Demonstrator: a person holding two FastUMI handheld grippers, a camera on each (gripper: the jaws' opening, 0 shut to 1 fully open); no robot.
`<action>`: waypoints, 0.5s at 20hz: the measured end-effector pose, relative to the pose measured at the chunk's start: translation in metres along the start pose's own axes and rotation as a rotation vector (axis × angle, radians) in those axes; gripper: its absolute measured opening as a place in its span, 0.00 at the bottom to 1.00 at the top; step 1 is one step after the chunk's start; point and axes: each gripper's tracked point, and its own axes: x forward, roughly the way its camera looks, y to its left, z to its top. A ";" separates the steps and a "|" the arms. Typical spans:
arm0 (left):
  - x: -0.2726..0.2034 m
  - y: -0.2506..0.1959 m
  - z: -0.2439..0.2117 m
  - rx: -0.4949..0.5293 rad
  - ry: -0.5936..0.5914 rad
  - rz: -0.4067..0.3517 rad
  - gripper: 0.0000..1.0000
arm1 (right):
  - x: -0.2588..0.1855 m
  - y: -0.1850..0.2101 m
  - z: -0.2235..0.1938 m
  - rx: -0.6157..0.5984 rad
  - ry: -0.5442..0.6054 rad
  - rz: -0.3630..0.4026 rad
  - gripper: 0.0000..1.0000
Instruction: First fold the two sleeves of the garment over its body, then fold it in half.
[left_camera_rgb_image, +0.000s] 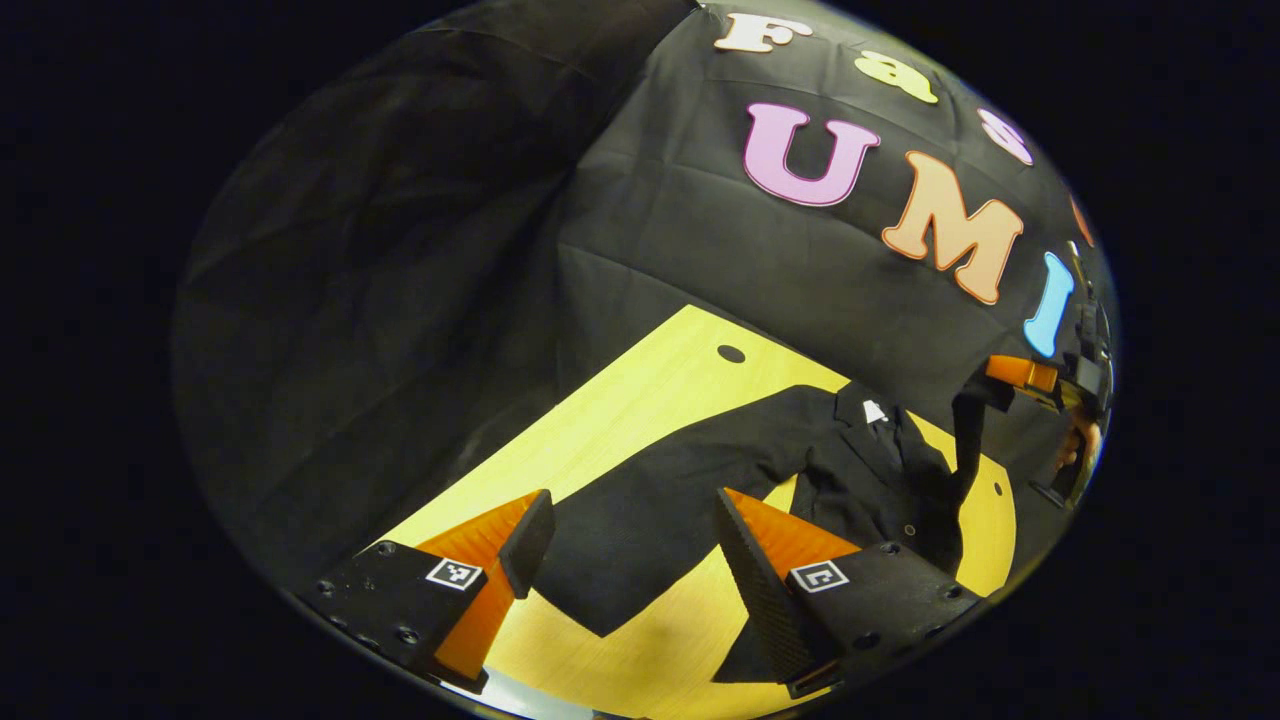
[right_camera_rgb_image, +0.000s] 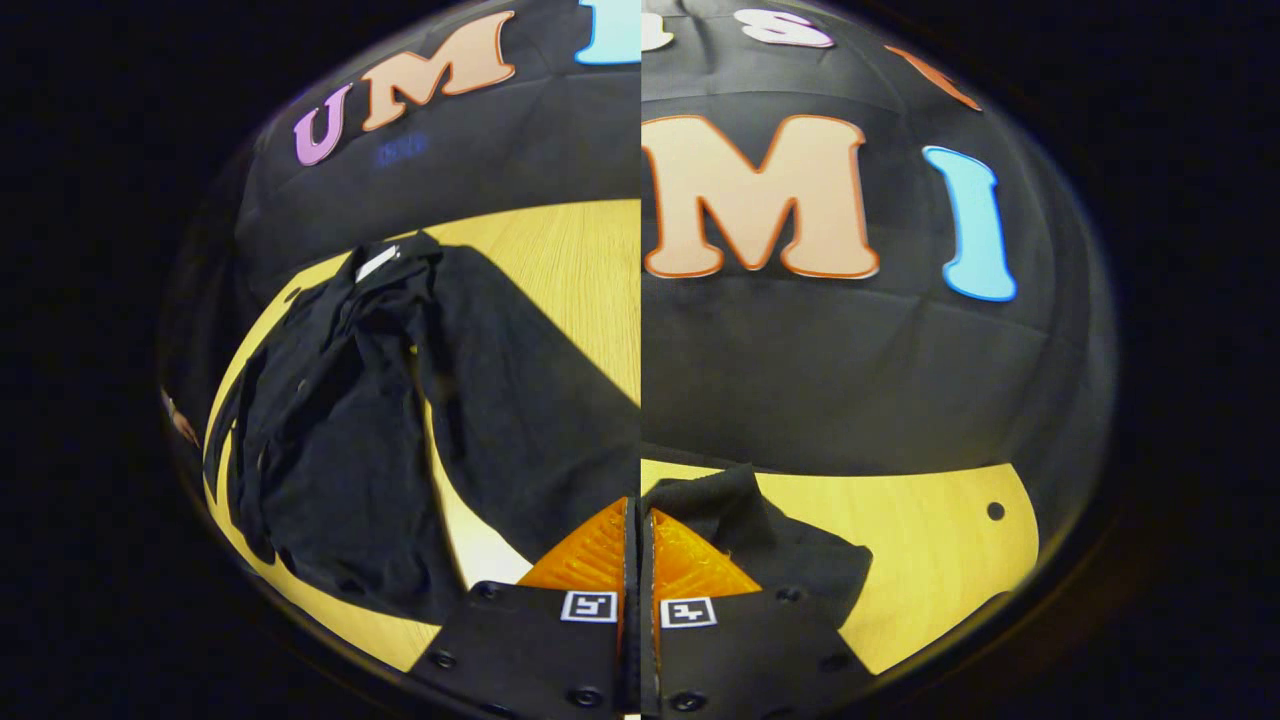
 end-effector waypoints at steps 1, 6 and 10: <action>0.001 0.002 -0.003 -0.006 0.009 0.003 0.96 | 0.006 0.012 0.000 -0.018 0.002 0.014 0.02; 0.000 0.021 -0.028 -0.029 0.072 0.027 0.96 | 0.037 0.050 -0.010 -0.088 0.020 0.050 0.01; -0.001 0.032 -0.051 -0.069 0.117 0.050 0.96 | 0.063 0.070 -0.030 -0.141 0.063 0.073 0.02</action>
